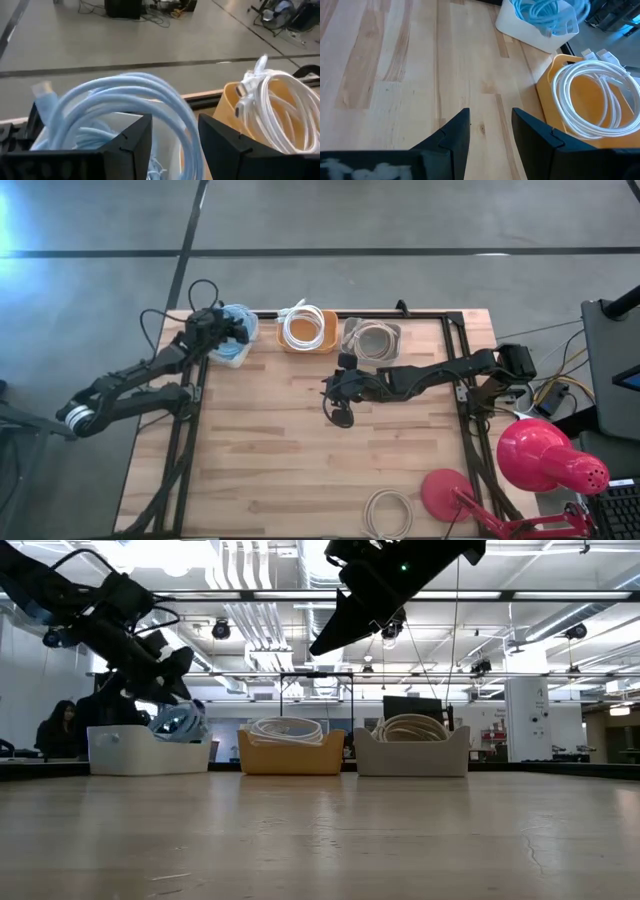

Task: Sort HDMI cables
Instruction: Put the brown HDMI cable into the brown bin

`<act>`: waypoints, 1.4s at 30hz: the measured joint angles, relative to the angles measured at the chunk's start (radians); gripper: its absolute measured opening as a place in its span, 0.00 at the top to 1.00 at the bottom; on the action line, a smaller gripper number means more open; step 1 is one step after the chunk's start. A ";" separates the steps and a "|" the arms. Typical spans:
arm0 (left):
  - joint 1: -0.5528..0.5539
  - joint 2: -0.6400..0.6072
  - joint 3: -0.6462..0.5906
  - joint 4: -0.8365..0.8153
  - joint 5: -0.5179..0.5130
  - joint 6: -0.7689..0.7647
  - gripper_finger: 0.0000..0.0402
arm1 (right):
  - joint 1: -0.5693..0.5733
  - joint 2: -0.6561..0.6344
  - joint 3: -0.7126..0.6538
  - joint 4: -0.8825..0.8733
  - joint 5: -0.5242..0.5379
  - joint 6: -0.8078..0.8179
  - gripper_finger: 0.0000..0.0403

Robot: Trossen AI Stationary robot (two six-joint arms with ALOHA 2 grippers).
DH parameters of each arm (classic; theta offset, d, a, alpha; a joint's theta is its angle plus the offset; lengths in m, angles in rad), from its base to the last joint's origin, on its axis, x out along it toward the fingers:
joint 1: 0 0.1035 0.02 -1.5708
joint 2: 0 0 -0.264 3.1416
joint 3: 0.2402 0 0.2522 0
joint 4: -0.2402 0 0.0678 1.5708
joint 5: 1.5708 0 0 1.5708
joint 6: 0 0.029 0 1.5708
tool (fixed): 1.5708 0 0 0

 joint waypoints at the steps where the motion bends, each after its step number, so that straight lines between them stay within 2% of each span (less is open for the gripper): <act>1: 0.000 0.000 0.006 -0.014 0.001 0.015 0.60 | 0.000 0.000 0.000 0.000 0.000 0.000 0.66; 4: 0.000 0.000 0.018 -0.082 -0.010 0.067 0.60 | 0.000 0.000 0.000 0.000 0.000 0.000 0.65; 9: 0.000 0.000 0.008 -0.185 -0.067 0.069 0.60 | 0.000 0.000 0.000 0.000 0.000 0.000 0.65; 15: -0.013 -0.005 0.024 -0.112 -0.043 0.067 0.60 | 0.000 0.000 0.000 0.000 0.000 -0.003 0.66; 18: -0.024 -0.016 0.041 -0.049 0.054 0.069 0.60 | 0.000 0.000 0.000 0.000 0.000 -0.002 0.66; 22: -0.047 -0.023 0.044 0.045 0.280 0.064 0.60 | 0.000 0.000 0.000 -0.002 0.000 0.015 0.66; 26: -0.083 -0.023 0.044 0.065 0.489 0.044 0.60 | 0.000 -0.002 0.000 -0.038 0.000 0.042 0.66; 30: -0.143 -0.023 0.043 0.062 0.569 0.044 0.60 | 0.002 -0.016 0.000 -0.124 -0.001 0.078 0.66; 32: -0.173 -0.023 0.043 0.062 0.570 0.044 0.60 | 0.007 -0.030 0.000 -0.177 -0.036 0.119 0.66; 36: -0.215 -0.023 0.043 0.062 0.564 0.049 0.60 | 0.029 -0.069 0.000 -0.304 -0.190 0.218 0.67; 42: -0.224 -0.022 0.043 0.063 0.551 0.050 0.60 | 0.110 -0.115 0.001 -0.486 -0.384 0.383 0.71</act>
